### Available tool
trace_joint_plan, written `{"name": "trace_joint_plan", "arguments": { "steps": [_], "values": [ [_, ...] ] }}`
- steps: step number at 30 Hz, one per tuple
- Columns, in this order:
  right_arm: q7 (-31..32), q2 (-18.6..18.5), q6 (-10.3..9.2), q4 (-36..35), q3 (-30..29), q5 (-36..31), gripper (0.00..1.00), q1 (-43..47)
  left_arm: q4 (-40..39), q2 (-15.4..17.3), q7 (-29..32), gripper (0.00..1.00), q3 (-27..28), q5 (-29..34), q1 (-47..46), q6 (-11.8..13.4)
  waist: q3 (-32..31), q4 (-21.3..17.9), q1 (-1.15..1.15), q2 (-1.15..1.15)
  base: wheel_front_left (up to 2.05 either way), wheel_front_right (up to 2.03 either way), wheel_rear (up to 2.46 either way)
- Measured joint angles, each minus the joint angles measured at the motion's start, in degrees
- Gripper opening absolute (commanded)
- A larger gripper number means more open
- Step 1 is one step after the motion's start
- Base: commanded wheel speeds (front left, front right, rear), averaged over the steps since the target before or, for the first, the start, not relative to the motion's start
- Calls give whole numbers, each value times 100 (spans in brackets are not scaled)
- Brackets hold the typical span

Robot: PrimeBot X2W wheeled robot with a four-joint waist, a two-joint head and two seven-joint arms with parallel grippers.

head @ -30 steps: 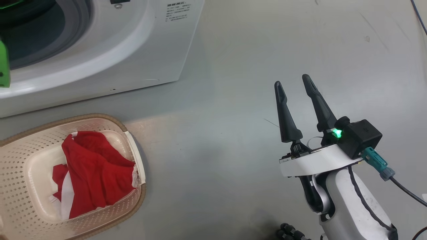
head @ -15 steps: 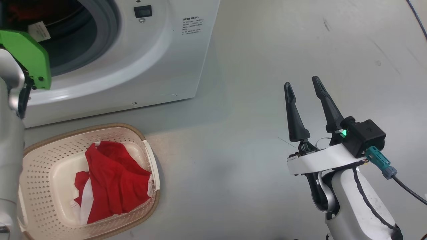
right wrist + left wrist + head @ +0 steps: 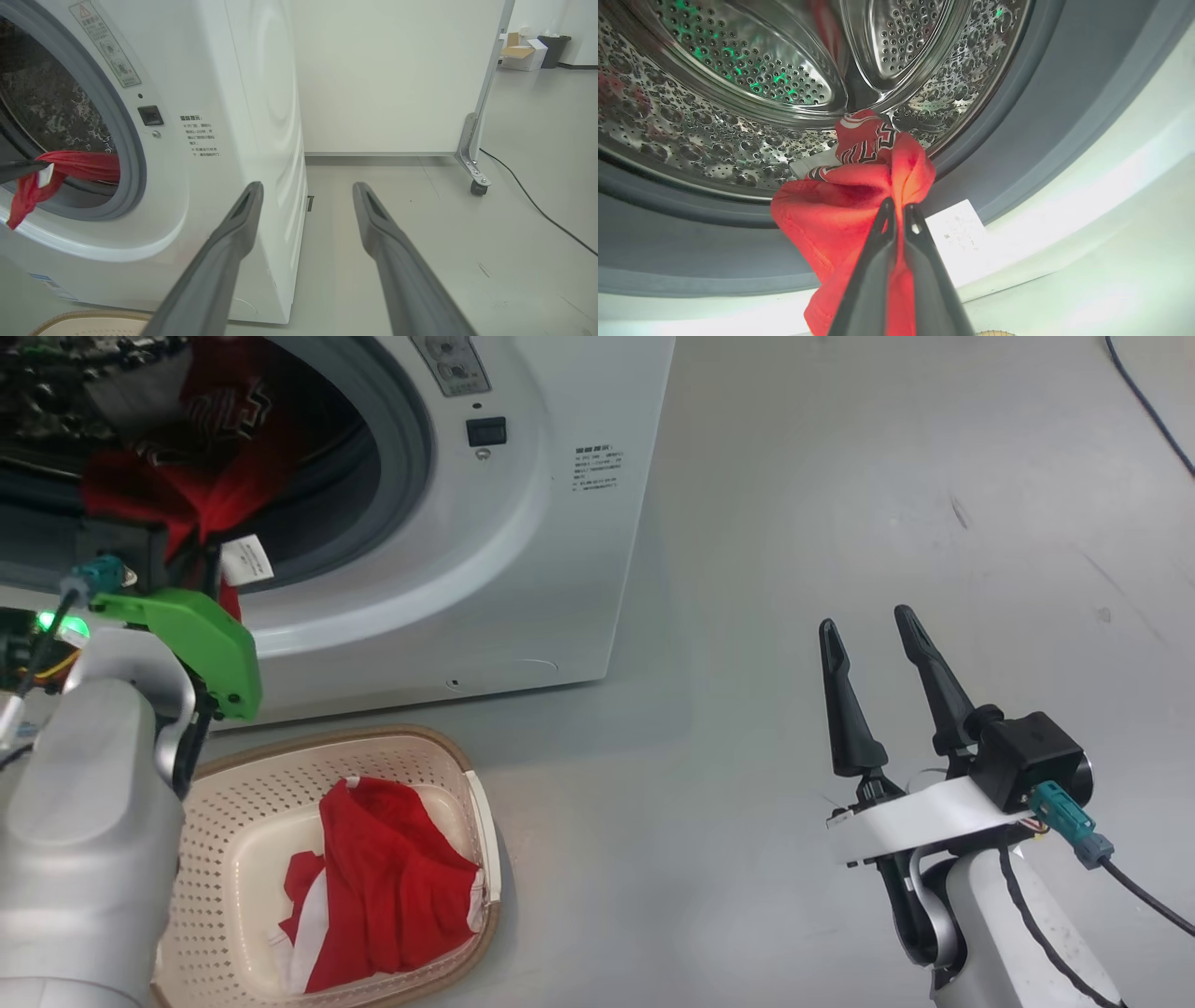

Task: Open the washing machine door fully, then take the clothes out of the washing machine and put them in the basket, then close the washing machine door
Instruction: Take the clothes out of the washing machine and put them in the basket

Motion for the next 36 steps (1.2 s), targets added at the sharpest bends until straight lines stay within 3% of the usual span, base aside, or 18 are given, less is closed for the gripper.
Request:
{"name": "trace_joint_plan", "arguments": {
  "steps": [17,36],
  "values": [
    [0,-10,105,91,-73,-19,100,534,-458,-220,-1109,0,-129,-175,854,-98,-900,579,0,0,0,0,0],
    [0,-5,151,36,-191,-43,100,754,-2007,-240,-1221,0,127,-328,1182,-100,-1207,813,0,0,0,0,0]
  ]
}}
